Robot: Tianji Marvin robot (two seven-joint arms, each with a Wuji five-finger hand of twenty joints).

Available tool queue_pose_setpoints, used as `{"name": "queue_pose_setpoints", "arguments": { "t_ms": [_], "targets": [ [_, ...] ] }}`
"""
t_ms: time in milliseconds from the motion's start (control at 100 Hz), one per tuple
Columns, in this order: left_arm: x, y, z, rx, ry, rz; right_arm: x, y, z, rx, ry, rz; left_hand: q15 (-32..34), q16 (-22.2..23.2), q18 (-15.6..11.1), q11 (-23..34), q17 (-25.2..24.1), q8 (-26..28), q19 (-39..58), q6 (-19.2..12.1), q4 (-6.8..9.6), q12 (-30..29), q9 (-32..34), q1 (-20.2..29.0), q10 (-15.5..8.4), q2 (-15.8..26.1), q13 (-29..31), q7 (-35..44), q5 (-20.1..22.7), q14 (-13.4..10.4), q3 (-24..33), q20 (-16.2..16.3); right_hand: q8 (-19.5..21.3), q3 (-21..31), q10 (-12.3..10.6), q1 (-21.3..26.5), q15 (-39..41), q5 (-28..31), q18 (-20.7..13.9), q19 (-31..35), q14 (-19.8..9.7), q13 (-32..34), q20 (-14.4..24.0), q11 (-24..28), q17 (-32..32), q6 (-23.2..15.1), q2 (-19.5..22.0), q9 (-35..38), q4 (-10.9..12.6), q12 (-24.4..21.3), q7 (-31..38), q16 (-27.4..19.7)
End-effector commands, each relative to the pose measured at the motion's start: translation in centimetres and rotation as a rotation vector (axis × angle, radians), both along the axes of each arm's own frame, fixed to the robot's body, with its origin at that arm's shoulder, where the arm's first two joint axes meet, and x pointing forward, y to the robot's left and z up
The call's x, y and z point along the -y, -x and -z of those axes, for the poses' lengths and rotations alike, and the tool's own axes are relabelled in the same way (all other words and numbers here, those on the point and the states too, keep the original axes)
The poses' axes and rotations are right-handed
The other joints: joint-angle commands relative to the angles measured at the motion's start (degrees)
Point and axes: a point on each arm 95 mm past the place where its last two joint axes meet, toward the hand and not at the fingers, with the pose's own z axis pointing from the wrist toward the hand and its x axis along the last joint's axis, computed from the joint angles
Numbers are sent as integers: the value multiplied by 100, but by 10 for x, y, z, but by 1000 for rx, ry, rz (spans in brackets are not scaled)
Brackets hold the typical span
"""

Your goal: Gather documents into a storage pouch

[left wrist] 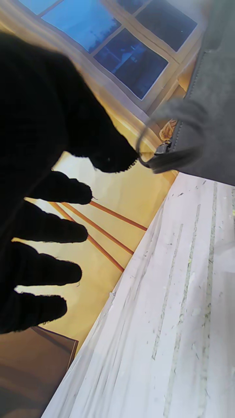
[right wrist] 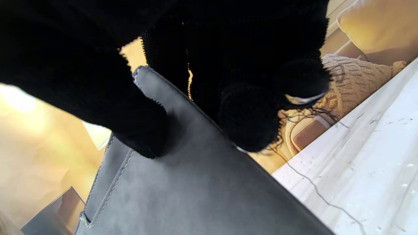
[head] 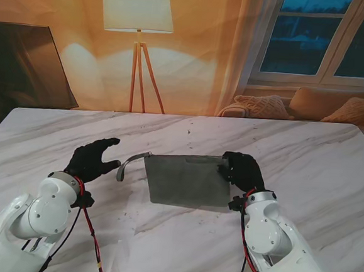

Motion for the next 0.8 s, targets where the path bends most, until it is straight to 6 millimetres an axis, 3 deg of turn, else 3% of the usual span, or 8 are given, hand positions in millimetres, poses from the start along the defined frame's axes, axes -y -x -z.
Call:
{"name": "queue_pose_setpoints", "arguments": {
  "t_ms": [0, 220, 360, 480, 790],
  "targets": [
    [0, 5, 3, -27, -14, 25, 1, -3, -4, 2, -5, 11, -143, -89, -177, -93, -37, -104, -247, -4, 75, -98, -322, -210, -138, -124, -237, -189, -331, -155, -188, 158, 179, 457, 466, 353, 128, 425, -53, 296, -383, 337, -74, 151, 137, -385, 101, 207, 192, 21, 459, 2],
    [5, 5, 8, -39, 20, 51, -2, -3, -2, -12, -24, 17, -329, -113, -147, -170, -57, -103, -321, -243, 4, -137, -312, -426, -116, -157, -194, -231, -312, -116, -502, 275, 180, 466, 476, 349, 137, 428, -54, 305, -386, 348, -79, 156, 146, -377, 86, 214, 188, 19, 461, 1],
    [8, 6, 6, -50, 35, 74, -4, -3, -1, -18, -33, 20, -393, -100, -148, -203, -41, -61, -342, -185, 30, -138, -297, -244, -138, -247, -157, -156, -171, -141, -427, 307, 179, 473, 476, 346, 138, 431, -48, 308, -382, 347, -84, 160, 143, -379, 94, 213, 186, 18, 461, -1],
    [6, 9, 1, -88, 15, 114, -3, -3, -2, -13, -38, 23, -537, -135, -211, -289, -69, -36, -470, -169, -6, -164, -383, -304, -204, -521, -203, -188, -259, -232, 16, 283, 180, 476, 485, 347, 138, 428, -47, 309, -382, 346, -86, 158, 143, -377, 82, 208, 185, 16, 461, -3],
    [9, 12, -4, -69, 12, 144, -4, -5, -2, 1, -50, 27, -543, -187, -195, -328, -51, -4, -527, -122, -57, -188, -347, -485, -172, -458, -199, -179, -203, -206, -114, 192, 187, 485, 480, 347, 137, 436, -47, 311, -390, 345, -93, 168, 143, -386, 81, 220, 185, 19, 466, -6]
  ]
}}
